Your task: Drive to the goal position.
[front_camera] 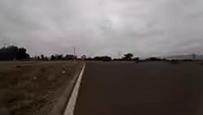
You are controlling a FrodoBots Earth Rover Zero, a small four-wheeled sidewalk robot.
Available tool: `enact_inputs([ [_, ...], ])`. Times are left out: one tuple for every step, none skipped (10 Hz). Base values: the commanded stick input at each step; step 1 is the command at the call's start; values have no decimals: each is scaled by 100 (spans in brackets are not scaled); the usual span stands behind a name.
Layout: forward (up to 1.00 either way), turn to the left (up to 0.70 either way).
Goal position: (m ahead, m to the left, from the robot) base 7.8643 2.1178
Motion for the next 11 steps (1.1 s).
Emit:
enact_inputs([
  [0, 0],
  [0, 0],
  [0, 0],
  [85, 0],
  [85, 0],
  [85, 0],
  [85, 0],
  [85, 0],
  [85, 0],
  [85, 25],
  [85, 8],
])
